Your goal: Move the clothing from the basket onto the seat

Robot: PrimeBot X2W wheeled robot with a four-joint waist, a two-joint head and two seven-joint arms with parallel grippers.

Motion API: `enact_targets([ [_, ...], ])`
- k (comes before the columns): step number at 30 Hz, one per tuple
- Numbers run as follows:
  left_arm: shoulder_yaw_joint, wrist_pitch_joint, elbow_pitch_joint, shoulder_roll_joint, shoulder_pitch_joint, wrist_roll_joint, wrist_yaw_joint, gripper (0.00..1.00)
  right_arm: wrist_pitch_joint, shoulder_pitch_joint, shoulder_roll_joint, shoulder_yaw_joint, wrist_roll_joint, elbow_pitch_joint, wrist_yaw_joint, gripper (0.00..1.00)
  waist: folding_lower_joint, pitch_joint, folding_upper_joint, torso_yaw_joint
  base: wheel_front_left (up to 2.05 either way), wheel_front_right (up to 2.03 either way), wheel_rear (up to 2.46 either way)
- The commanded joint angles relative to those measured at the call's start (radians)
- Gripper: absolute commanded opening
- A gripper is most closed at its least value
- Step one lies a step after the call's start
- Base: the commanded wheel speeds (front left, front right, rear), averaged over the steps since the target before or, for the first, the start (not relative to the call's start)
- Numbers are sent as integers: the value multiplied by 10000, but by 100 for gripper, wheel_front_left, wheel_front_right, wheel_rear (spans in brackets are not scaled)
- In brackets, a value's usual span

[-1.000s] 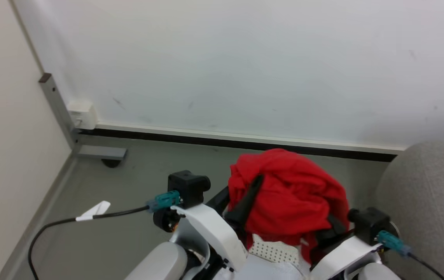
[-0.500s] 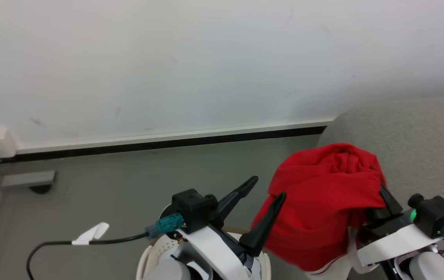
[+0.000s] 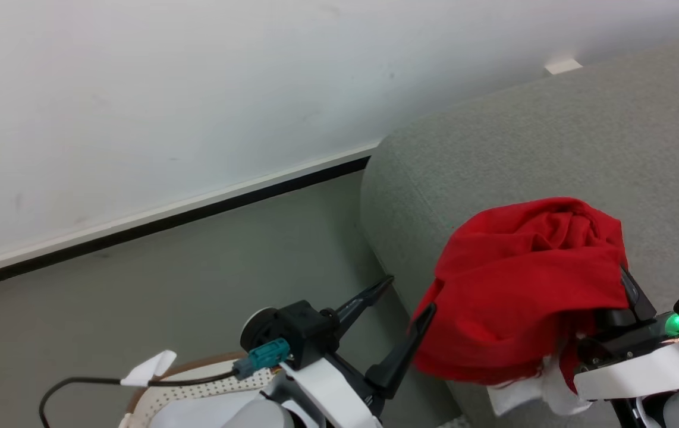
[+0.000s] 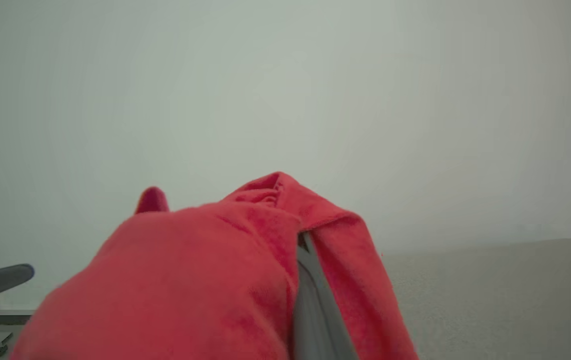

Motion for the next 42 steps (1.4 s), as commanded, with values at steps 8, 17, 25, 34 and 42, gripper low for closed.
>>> enact_targets([
  [8, -56, -212, 308, 51, -414, 411, 90, 100, 285, -605, -111, -197, 240, -514, -21, 0, 0, 730, -1, -407, 0, 0, 0],
  [17, -77, 391, -30, 330, -1506, 851, 43, 100, 583, -3634, -1367, -884, 1438, 456, -21, 0, 0, 2883, -1, 639, 0, 0, 0],
  [25, 44, 597, -309, 543, -2284, 1097, -21, 100, 627, -6521, -2964, -1760, 2007, 2334, -21, 0, 0, 4648, -1, 1822, 0, 0, 0],
  [34, 461, 430, -651, 770, -2557, 1122, 292, 100, 806, -9277, -4730, -2835, 1608, 4908, -21, 0, 0, 5900, -1, 3034, 0, 0, 0],
  [42, 615, 254, -832, 789, -2559, 1016, 469, 100, 1352, -9271, -5560, -2534, 19, 7839, -21, 0, 0, 6523, -1, 3643, 0, 0, 0],
])
